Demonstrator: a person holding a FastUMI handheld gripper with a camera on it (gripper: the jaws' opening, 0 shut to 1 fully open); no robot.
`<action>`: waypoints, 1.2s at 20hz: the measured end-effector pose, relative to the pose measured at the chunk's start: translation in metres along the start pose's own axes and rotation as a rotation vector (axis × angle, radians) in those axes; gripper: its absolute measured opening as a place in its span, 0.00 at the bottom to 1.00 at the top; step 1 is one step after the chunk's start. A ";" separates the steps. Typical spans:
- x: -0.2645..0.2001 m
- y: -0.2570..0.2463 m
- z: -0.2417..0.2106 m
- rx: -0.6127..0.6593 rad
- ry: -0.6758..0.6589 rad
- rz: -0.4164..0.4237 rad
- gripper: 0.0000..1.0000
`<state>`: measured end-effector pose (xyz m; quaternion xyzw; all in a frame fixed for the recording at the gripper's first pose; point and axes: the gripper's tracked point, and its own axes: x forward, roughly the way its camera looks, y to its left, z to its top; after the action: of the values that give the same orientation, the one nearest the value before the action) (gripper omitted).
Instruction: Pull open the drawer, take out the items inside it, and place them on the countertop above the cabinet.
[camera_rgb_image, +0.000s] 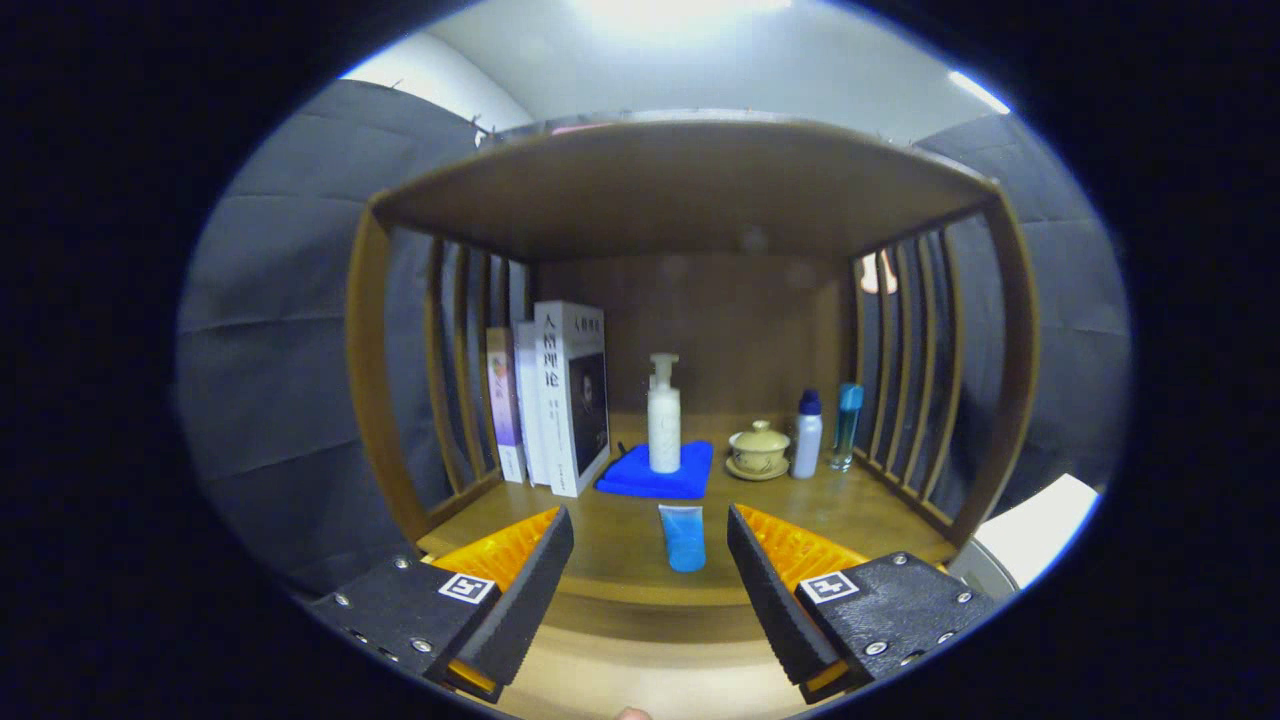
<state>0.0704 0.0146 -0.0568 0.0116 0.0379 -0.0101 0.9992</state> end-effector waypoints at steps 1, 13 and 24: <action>-0.016 0.005 0.002 0.000 -0.027 0.012 0.95; -0.165 0.028 -0.084 -0.054 -0.049 0.021 0.95; -0.191 0.023 -0.180 -0.126 0.158 -0.093 0.95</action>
<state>-0.1329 0.0452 -0.2208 -0.0522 0.1175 -0.0530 0.9903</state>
